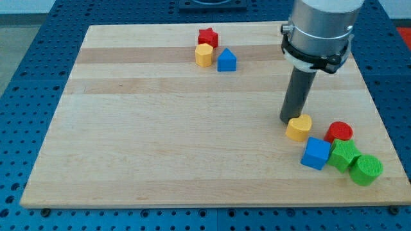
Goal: The arm point at the blue triangle
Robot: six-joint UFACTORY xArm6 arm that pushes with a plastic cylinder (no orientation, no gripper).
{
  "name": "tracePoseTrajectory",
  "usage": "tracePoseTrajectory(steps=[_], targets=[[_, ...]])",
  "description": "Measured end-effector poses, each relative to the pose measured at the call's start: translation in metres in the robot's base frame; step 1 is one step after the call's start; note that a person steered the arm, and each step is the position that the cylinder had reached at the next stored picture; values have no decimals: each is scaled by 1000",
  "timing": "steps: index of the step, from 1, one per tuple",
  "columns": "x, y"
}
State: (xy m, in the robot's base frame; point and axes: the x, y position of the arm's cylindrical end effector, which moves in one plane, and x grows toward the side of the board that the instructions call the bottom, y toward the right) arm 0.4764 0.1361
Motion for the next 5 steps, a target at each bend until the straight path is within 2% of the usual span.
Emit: tracePoseTrajectory(steps=[5], targets=[[14,23]])
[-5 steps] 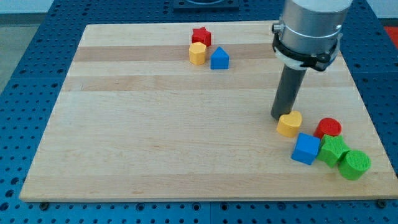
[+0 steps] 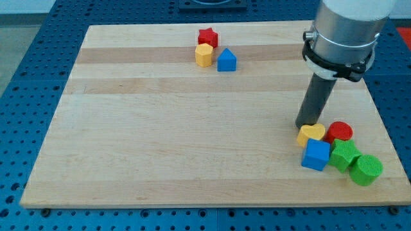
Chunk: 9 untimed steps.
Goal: The arm point at the blue triangle
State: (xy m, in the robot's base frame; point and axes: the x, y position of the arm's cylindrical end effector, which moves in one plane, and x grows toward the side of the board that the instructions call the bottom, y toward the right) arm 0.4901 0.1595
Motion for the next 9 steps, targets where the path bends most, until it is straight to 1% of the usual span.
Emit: tracePoseTrajectory(steps=[1,2,5,6,8,9], targets=[[-7,-7],[-30,-41],[-90,-190],[-118,-225],[-167,-229],[-184,-222]])
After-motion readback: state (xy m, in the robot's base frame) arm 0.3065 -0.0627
